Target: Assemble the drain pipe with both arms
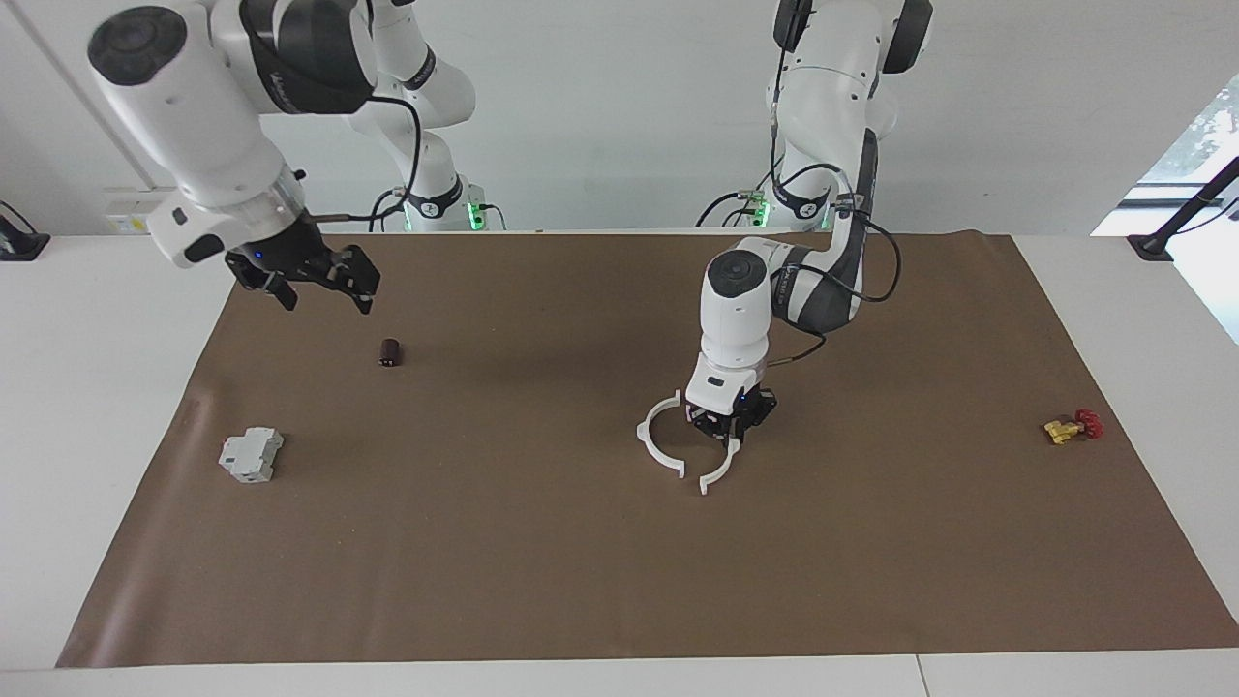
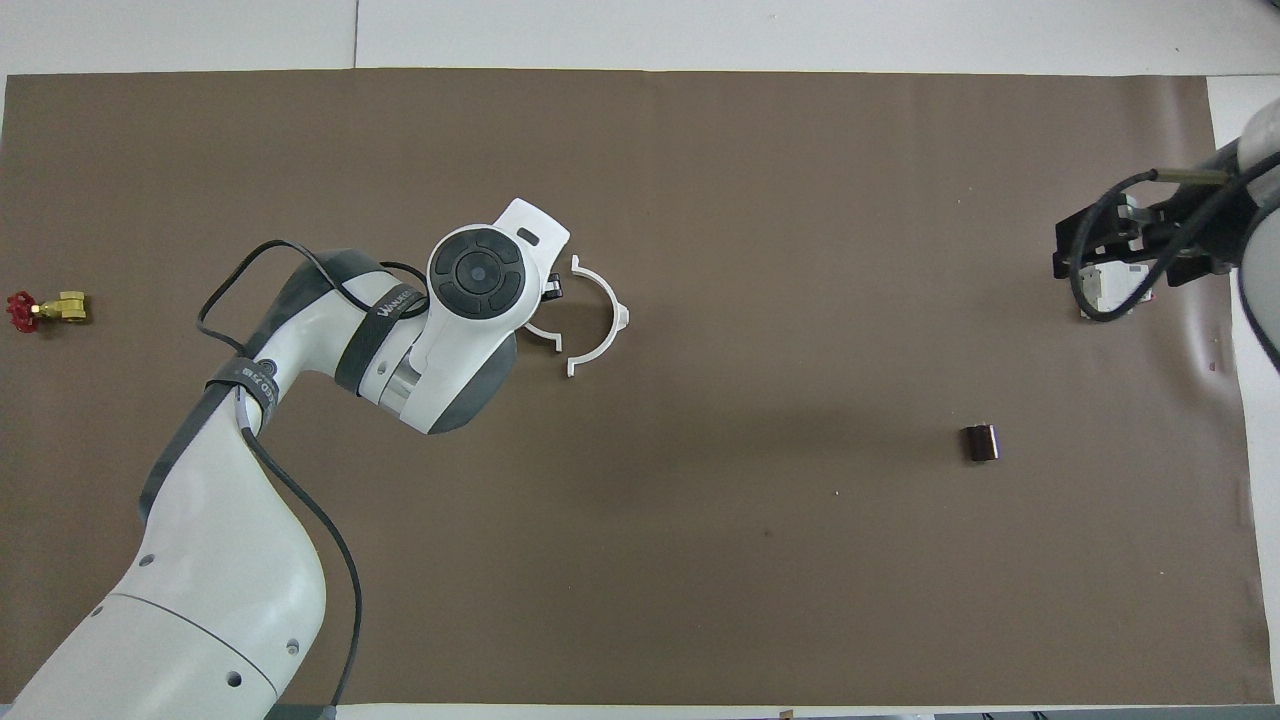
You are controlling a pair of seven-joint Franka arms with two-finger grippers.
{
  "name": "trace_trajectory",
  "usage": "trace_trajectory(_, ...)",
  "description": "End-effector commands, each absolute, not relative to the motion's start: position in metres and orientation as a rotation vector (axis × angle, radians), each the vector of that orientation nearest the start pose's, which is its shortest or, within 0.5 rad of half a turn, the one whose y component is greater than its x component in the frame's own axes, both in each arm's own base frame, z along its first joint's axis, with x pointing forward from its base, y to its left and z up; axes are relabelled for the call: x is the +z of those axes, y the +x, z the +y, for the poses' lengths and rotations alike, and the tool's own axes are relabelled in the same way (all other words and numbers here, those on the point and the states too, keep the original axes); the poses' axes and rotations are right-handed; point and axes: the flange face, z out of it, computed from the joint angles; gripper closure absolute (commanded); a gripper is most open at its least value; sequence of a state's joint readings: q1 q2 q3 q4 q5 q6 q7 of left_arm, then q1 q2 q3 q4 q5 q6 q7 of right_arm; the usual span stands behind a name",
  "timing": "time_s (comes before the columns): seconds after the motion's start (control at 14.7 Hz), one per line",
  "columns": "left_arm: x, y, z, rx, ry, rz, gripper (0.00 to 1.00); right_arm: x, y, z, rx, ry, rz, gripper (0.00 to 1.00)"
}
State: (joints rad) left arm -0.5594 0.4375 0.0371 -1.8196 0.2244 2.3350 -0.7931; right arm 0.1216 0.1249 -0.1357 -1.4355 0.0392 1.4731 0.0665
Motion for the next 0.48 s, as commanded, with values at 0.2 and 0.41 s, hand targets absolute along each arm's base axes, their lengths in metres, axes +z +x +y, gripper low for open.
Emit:
trace_trajectory(0.2, 0.300, 0.555, -0.328, -0.280, -3.011, -0.111, 1.00, 0.575, 0.543, -0.031, 0.161, -3.108, 0.054, 0.00)
trace_trajectory(0.41, 0.299, 0.552, -0.328, -0.272, -3.010, -0.071, 1.00, 0.570, 0.543, -0.031, 0.155, -3.107, 0.026, 0.00)
